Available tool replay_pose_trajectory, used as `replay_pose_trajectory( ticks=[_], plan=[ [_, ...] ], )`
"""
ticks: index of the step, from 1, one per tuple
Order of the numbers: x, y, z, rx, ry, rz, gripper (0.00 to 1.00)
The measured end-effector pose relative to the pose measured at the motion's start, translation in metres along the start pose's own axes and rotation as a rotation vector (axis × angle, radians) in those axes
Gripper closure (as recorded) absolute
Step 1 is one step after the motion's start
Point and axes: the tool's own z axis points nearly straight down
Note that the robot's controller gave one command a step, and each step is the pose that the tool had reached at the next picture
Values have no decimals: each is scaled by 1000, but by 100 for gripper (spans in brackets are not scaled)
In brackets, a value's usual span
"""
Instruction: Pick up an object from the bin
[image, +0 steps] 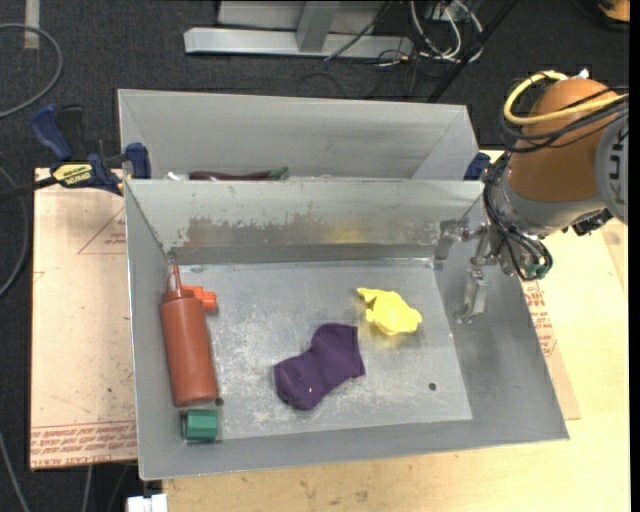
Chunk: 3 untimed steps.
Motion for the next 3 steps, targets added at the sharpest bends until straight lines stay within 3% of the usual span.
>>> replay_pose_trajectory(
  ticks=[1, 2, 3],
  plan=[
    [-1, 0, -5, 1, -6, -2, 0],
    [-17, 28, 28, 4, -12, -59, 0],
    [16, 39, 104, 0, -9, -30, 0]
  ],
)
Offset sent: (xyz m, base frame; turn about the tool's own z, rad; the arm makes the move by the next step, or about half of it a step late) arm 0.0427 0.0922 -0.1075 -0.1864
